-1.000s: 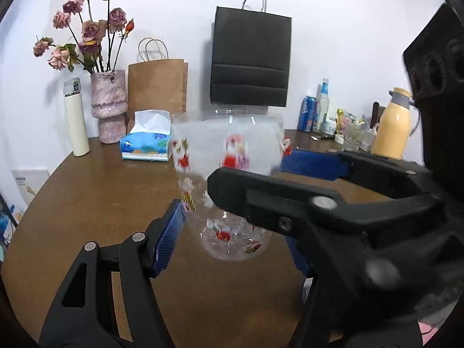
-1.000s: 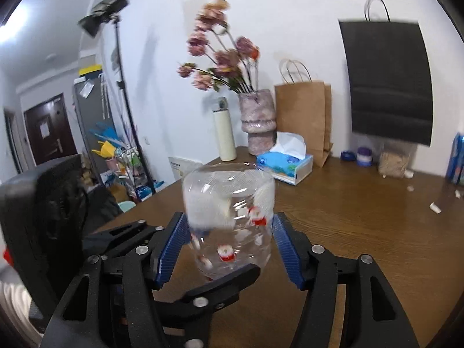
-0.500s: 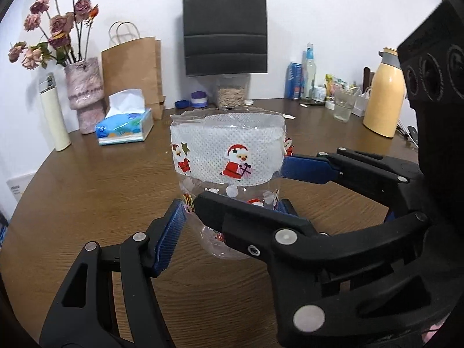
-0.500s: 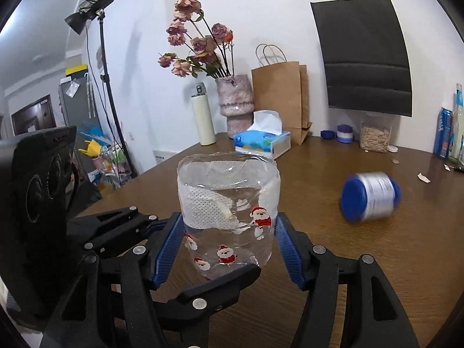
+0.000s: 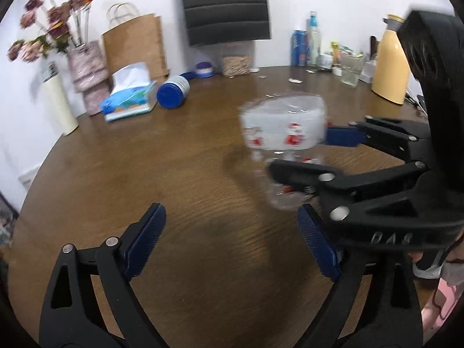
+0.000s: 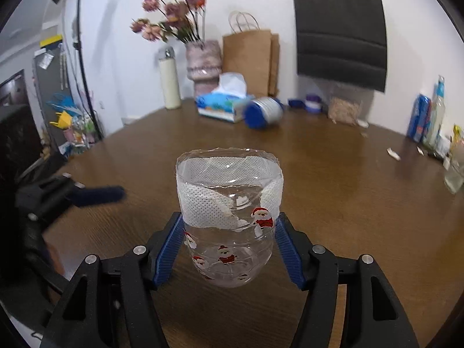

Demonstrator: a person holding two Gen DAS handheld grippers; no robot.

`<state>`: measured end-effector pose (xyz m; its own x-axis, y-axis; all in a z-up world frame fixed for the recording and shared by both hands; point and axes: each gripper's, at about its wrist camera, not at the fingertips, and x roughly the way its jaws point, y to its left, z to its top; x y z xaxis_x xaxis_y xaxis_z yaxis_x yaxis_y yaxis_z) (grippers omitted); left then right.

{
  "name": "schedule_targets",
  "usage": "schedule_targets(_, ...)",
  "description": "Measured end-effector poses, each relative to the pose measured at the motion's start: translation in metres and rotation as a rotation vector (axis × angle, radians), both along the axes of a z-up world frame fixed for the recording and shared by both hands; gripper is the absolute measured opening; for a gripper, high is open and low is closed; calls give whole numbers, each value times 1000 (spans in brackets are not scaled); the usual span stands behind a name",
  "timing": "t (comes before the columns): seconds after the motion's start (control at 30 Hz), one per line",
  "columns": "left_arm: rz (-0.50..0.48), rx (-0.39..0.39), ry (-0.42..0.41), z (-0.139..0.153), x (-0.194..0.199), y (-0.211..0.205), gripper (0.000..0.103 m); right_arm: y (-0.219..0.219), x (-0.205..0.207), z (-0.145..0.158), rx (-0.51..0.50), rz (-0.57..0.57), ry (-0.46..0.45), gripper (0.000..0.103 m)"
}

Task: Flip cup upright
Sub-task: 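Lower the upright cup onto the table and open the right gripper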

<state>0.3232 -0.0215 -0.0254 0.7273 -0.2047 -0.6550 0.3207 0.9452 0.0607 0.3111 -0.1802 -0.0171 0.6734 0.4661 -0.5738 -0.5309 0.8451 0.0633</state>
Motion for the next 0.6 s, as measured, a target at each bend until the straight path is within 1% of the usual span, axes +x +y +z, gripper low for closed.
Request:
schedule_targets(0.07, 31, 0, -6, 0, -4, 6, 91, -3, -1, -2, -5, -10, 4, 68)
schedule_targets(0.13, 56, 6, -19, 1, -7, 9, 91, -4, -4, -5, -34, -24, -5, 70)
schedule_targets(0.23, 90, 6, -35, 4, -7, 12, 91, -6, -7, -6, -47, -35, -2, 78)
schedule_targets(0.3, 118, 0, -49, 7, -8, 15, 94, -10, -9, -2, -31, -38, -4, 80)
schedule_targets(0.43, 169, -16, -80, 20, -14, 23, 94, -28, -19, 19, 44, -42, -20, 80)
schedule_targets(0.5, 188, -29, -104, 30, -20, 29, 94, -39, -26, 34, 75, -50, -38, 82)
schedule_targets(0.6, 228, -34, -145, 47, -30, 39, 97, -55, -37, 59, 85, -70, -75, 83)
